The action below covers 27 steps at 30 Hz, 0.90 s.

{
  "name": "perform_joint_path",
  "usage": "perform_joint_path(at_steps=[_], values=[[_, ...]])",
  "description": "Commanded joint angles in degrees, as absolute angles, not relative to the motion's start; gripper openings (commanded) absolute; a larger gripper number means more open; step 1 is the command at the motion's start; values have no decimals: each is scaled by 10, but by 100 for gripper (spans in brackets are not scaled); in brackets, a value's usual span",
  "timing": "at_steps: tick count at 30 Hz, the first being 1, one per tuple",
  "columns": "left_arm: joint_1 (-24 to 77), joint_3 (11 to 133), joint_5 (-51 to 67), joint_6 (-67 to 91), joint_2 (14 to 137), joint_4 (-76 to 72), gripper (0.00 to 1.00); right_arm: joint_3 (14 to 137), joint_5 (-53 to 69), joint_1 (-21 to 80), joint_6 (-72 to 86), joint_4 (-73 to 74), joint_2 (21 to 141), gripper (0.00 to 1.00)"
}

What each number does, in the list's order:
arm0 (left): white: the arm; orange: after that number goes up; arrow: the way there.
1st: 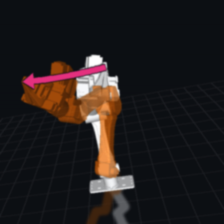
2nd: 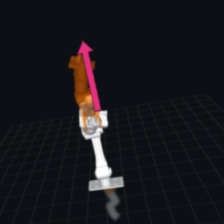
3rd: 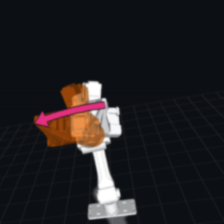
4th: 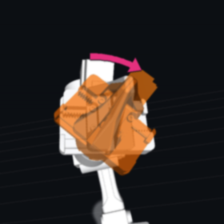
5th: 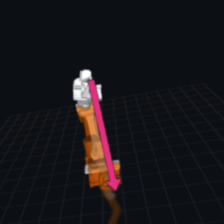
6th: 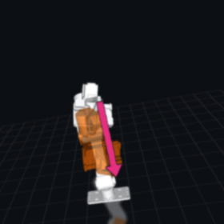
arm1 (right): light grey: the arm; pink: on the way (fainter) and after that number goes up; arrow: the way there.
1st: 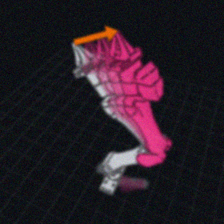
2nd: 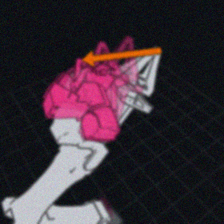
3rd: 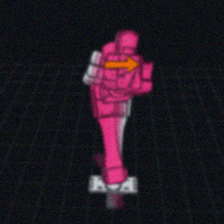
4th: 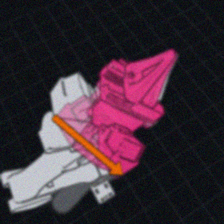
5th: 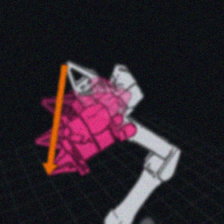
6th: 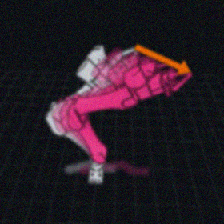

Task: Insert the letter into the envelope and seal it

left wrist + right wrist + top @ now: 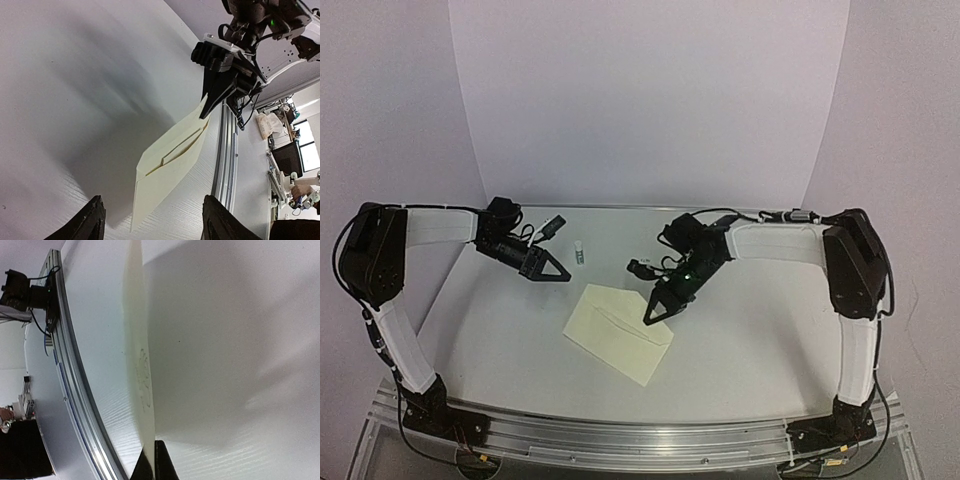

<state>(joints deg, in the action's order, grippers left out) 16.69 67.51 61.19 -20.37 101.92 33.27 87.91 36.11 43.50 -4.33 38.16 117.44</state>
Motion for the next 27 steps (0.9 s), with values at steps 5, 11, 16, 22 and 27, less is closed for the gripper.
perform_joint_path(at_steps=[5, 11, 16, 22, 27], values=[[168, 672, 581, -258, 984, 353, 65, 1070, 267, 425, -348, 711, 1278, 0], [168, 662, 580, -263, 980, 353, 65, 1132, 191, 419, -422, 743, 1337, 0], [168, 658, 577, -263, 976, 351, 65, 1196, 177, 414, -439, 742, 1373, 0], [168, 655, 577, -263, 971, 351, 66, 1184, 165, 414, -424, 733, 1378, 20], [168, 665, 573, -270, 974, 352, 66, 1182, 138, 414, -387, 686, 1362, 47]])
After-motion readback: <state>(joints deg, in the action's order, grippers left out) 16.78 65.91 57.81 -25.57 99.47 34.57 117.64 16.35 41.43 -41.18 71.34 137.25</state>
